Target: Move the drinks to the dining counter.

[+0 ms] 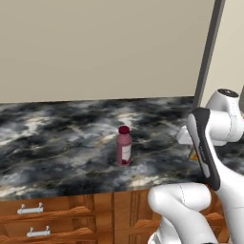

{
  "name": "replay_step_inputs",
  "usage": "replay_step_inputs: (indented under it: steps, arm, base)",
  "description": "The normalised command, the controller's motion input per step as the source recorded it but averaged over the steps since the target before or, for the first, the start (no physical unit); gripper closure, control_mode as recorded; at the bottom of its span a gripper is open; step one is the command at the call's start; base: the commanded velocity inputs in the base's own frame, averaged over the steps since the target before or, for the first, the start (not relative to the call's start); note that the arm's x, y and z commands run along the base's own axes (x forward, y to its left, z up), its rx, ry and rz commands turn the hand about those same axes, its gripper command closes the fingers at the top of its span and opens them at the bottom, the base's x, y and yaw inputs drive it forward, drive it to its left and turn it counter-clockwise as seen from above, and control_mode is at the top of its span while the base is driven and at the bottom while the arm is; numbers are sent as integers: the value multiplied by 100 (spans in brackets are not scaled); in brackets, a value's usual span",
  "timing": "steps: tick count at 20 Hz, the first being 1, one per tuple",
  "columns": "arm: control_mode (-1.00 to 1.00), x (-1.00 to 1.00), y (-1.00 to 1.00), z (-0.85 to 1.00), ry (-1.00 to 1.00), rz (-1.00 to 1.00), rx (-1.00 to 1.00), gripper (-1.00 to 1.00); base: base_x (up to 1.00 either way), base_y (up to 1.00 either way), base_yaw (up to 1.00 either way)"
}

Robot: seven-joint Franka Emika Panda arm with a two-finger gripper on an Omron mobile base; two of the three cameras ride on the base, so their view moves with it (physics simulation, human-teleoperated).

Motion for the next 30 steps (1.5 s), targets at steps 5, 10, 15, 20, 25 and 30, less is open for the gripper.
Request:
replay_step_inputs:
  steps: [5,10,15,20,25,30]
  arm:
    - [-100,30,-1,-30,-1,0,-1,100]
    - [-100,39,0,-37,0,0,-1,100]
    - [-100,18,-6,-33,0,-1,-1,100]
    - [-100,2,-2,-15,-1,-4,-1,100]
    - [-100,4,0,-10,0,-6,-2,100]
    - [-100,6,0,-8,0,-4,0,100]
  base:
    - [0,0,0]
    - [0,0,0]
    - [0,0,0]
    - [0,0,0]
    - [0,0,0]
    - [0,0,0]
